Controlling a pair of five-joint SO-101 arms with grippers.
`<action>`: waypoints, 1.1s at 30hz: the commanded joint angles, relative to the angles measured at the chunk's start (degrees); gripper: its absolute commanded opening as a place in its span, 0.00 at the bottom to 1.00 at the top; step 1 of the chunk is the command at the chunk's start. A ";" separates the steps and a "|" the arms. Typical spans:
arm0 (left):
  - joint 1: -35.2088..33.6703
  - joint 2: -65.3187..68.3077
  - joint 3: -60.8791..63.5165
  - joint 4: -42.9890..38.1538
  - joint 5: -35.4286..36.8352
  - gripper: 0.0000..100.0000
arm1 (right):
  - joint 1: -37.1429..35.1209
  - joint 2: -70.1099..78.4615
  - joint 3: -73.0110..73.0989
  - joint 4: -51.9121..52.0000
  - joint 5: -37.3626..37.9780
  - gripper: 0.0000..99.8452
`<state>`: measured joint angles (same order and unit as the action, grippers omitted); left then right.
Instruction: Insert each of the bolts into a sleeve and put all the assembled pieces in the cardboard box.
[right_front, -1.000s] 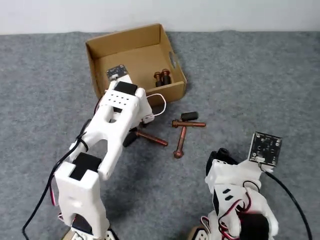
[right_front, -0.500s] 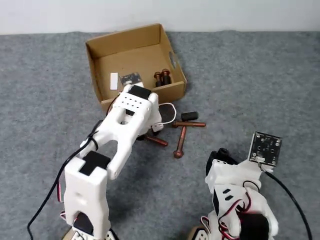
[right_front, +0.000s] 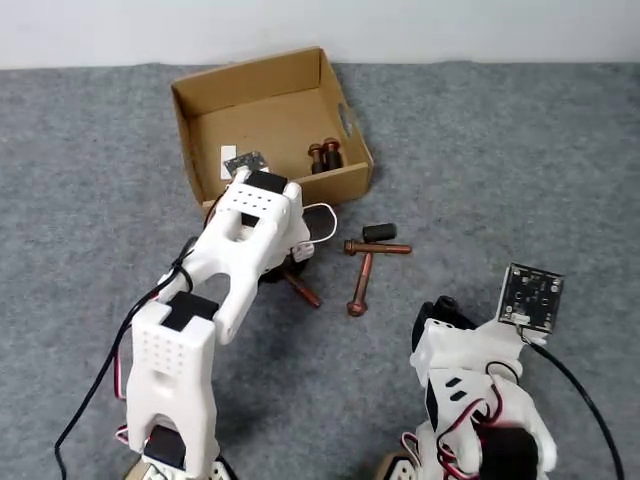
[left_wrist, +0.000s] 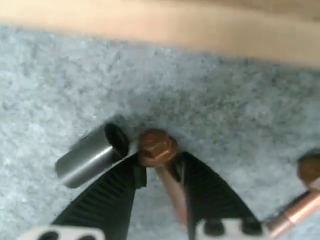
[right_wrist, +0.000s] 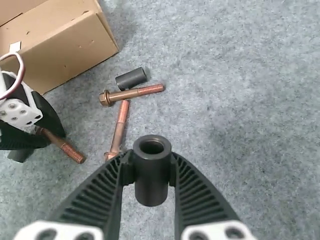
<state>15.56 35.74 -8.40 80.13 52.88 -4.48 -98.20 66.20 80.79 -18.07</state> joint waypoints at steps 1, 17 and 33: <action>-0.97 0.26 -0.22 -0.53 0.44 0.01 | 0.66 0.31 -0.26 -1.36 0.53 0.01; 7.03 -28.40 0.22 8.70 -5.89 0.00 | 0.22 0.13 -0.53 -1.27 0.53 0.01; 7.03 -68.31 35.82 -9.85 -17.41 0.00 | -14.11 -5.76 0.88 -2.15 3.25 0.01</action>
<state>22.51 -21.49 19.91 77.41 37.76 -16.88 -104.26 67.52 80.26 -15.25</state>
